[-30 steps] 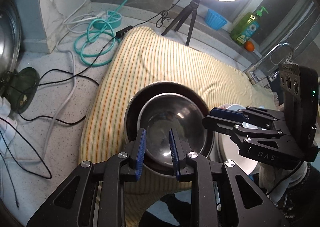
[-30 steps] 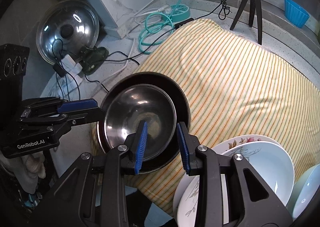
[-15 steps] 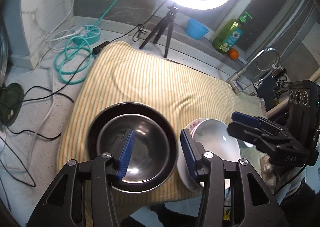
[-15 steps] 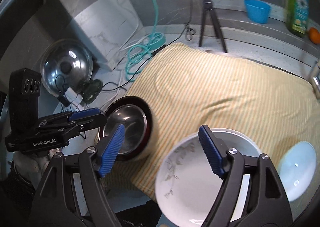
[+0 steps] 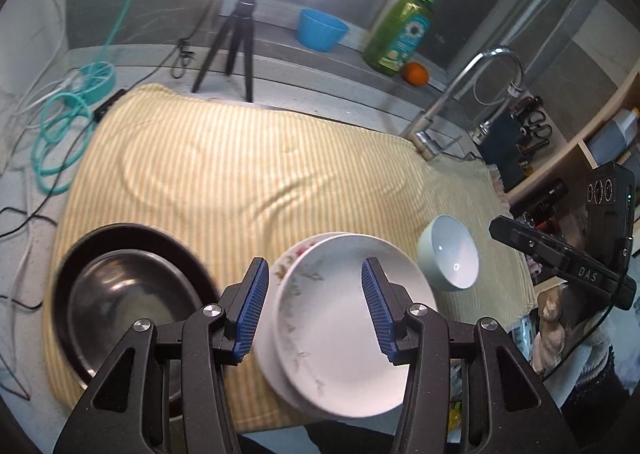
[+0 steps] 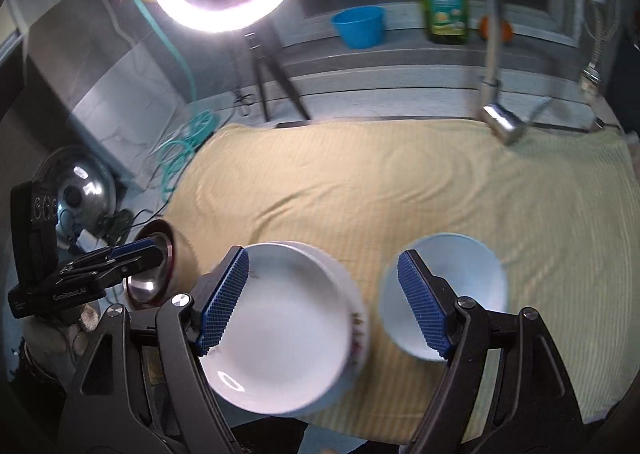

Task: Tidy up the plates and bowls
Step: 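Open the left gripper and move it to the pale blue bowl, then close the left gripper on the pale blue bowl rim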

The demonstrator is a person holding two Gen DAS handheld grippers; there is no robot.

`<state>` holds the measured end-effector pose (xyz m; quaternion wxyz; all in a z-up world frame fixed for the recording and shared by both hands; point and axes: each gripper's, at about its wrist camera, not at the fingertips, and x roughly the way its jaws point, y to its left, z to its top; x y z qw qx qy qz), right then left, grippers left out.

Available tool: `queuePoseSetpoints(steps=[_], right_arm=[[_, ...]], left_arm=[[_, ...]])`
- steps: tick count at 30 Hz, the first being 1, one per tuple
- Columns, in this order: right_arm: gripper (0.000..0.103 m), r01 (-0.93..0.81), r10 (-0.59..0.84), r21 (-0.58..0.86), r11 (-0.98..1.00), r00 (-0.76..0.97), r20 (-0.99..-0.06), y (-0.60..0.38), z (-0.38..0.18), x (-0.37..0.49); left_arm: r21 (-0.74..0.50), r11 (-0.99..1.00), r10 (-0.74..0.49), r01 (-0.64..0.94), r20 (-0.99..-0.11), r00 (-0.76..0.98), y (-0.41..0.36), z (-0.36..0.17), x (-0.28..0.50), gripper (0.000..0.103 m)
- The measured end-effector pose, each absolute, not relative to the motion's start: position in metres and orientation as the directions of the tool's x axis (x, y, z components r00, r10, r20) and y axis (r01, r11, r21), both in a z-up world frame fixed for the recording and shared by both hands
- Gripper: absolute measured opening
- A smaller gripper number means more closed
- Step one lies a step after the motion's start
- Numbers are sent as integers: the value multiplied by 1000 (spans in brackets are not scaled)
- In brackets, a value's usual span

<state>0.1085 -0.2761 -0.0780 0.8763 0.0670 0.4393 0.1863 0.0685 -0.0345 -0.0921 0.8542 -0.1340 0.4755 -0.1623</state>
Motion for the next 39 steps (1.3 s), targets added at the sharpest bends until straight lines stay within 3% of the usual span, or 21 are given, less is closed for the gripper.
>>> queuePoseSetpoints(steps=[19, 22, 24, 28, 32, 34, 39], right_arm=[[78, -65, 307, 325, 944, 543, -782, -385, -126, 105], [62, -67, 327, 343, 937, 517, -791, -387, -136, 108], [59, -71, 338, 352, 933, 502, -796, -388, -142, 109], [45, -68, 361, 377, 924, 479, -800, -390, -153, 113], [43, -56, 384, 407, 912, 465, -797, -395, -162, 118], [35, -55, 395, 417, 907, 455, -798, -395, -165, 120], [28, -48, 418, 442, 896, 432, -800, -398, -173, 123]], left_arm=[[-427, 840, -528, 334, -784, 326, -171, -126, 108, 47], [-418, 837, -525, 353, -795, 305, -184, -132, 112, 44], [-416, 836, -524, 358, -800, 292, -191, -137, 114, 43], [-412, 837, -516, 360, -812, 272, -199, -143, 120, 31], [-408, 844, -505, 348, -823, 260, -202, -150, 125, 28], [-411, 845, -504, 341, -825, 256, -203, -152, 126, 27], [-417, 843, -507, 339, -828, 241, -208, -157, 127, 22]])
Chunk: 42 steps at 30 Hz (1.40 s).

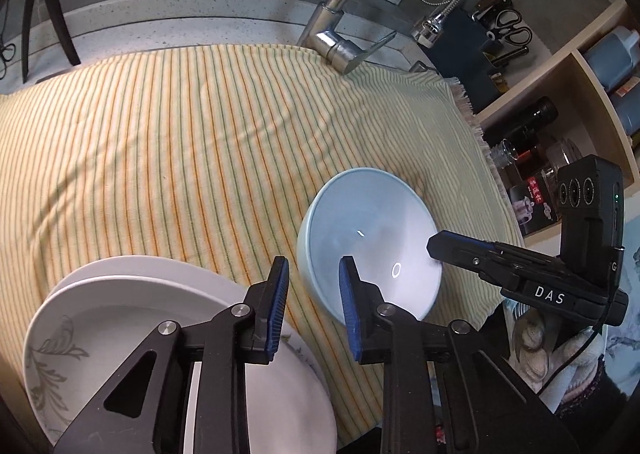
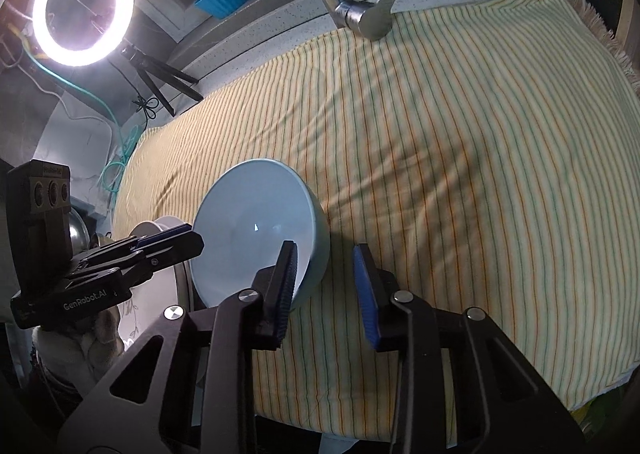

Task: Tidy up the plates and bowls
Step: 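Close the left gripper on the pale blue bowl rim, then lift the pale blue bowl with the left gripper over the steel bowl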

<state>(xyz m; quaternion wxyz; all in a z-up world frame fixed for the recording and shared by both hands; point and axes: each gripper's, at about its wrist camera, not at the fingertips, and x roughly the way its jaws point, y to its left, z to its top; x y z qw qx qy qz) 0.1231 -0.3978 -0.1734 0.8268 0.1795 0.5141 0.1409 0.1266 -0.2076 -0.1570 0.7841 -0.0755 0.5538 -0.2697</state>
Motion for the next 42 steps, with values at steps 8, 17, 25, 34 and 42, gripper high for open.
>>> queuePoseSetpoints(steps=[8, 17, 25, 34, 42], right_arm=[[15, -59, 440, 458, 887, 414, -797, -395, -178, 125], [12, -62, 441, 462, 885, 432, -786, -393, -166, 123], [12, -116, 450, 451, 885, 466, -762, -376, -136, 118], [12, -207, 483, 440, 874, 471, -738, -332, -108, 114], [12, -302, 528, 433, 849, 452, -720, -283, -90, 111]], left_arm=[[-416, 842, -506, 344, -830, 234, -214, -162, 126, 17], [-416, 839, -512, 350, -822, 251, -211, -153, 124, 17], [-424, 839, -525, 340, -795, 305, -190, -129, 115, 17], [-423, 855, -514, 300, -769, 381, -151, -106, 103, 17], [-422, 876, -482, 232, -755, 445, -101, -94, 84, 17]])
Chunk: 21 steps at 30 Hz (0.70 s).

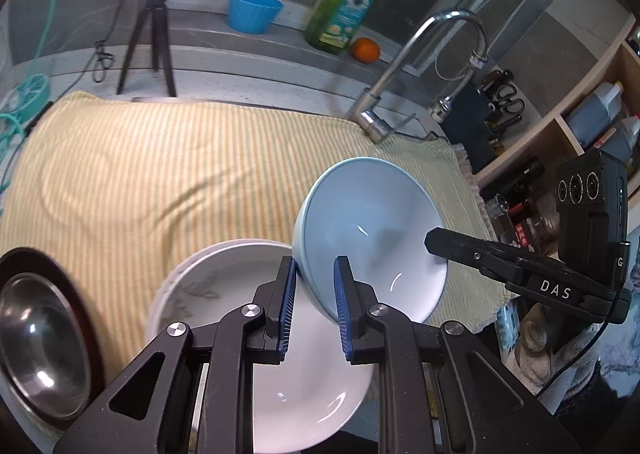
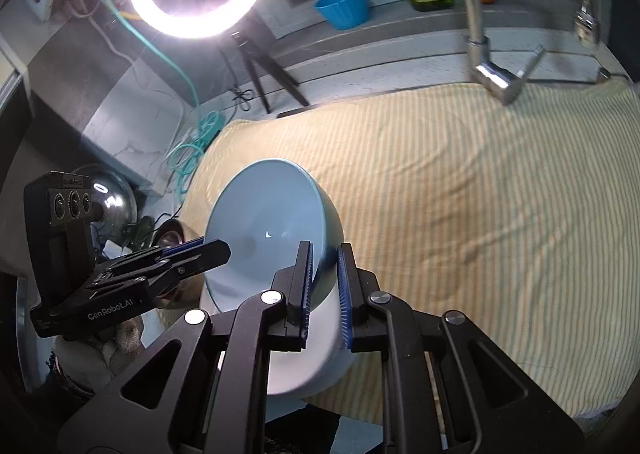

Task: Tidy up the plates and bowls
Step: 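Lift the pale blue bowl with the left gripper over the steel bowl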

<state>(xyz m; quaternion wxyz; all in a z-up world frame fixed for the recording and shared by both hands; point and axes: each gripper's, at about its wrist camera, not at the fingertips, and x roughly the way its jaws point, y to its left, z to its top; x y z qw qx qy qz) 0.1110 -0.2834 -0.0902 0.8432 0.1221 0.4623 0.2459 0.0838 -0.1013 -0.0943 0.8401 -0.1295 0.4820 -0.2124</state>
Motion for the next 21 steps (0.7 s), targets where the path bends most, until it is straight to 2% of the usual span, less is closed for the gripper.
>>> queuePoseSetpoints(steps=[21], right_arm=[[12, -530, 630, 424, 734, 300, -716, -127, -83, 105]], left_arm=[[-419, 908, -336, -16, -750, 570, 36, -83, 35, 17]])
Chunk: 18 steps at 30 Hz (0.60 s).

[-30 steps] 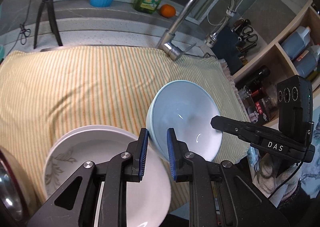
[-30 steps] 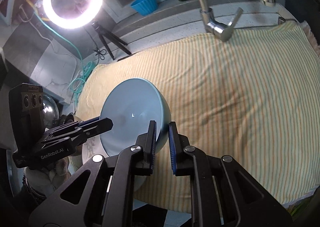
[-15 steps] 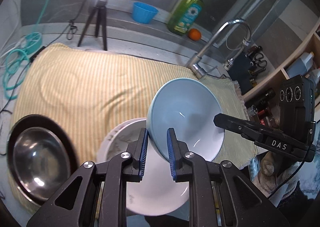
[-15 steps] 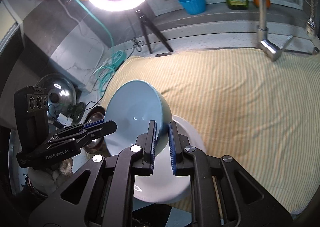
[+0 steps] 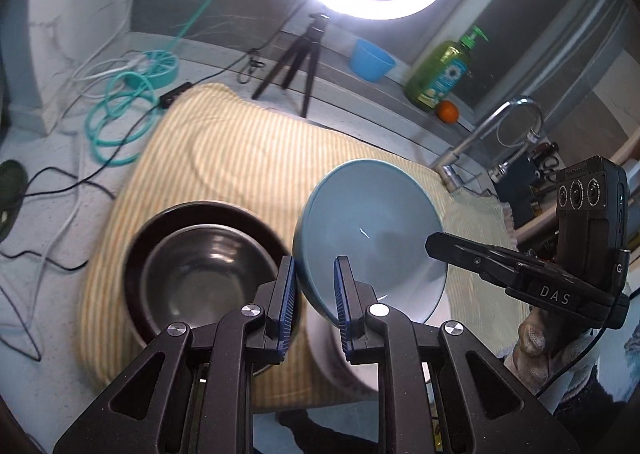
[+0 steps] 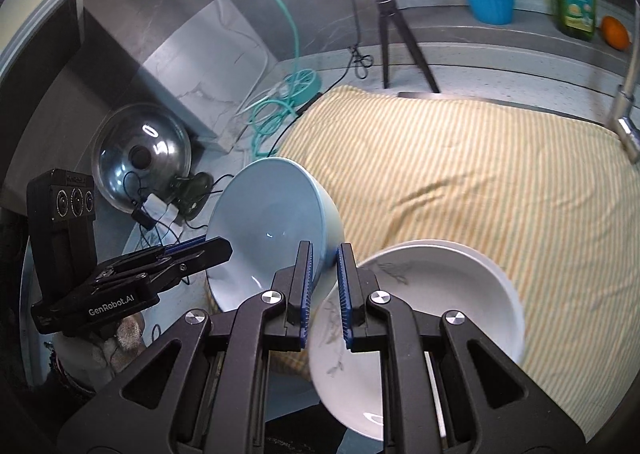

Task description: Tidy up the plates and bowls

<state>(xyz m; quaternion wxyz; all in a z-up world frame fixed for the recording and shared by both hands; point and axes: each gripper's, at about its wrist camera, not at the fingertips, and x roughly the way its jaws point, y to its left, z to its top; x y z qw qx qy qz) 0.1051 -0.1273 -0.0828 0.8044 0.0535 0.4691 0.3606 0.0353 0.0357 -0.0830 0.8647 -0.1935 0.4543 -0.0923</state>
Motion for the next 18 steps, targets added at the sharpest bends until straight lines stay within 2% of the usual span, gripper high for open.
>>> queuePoseSetpoints(steps=[18], right_arm=[[12, -580, 594, 400, 710, 187, -782, -47, -119, 108]], left_arm=[[-440, 883, -284, -164, -778, 560, 102, -111, 12, 17]])
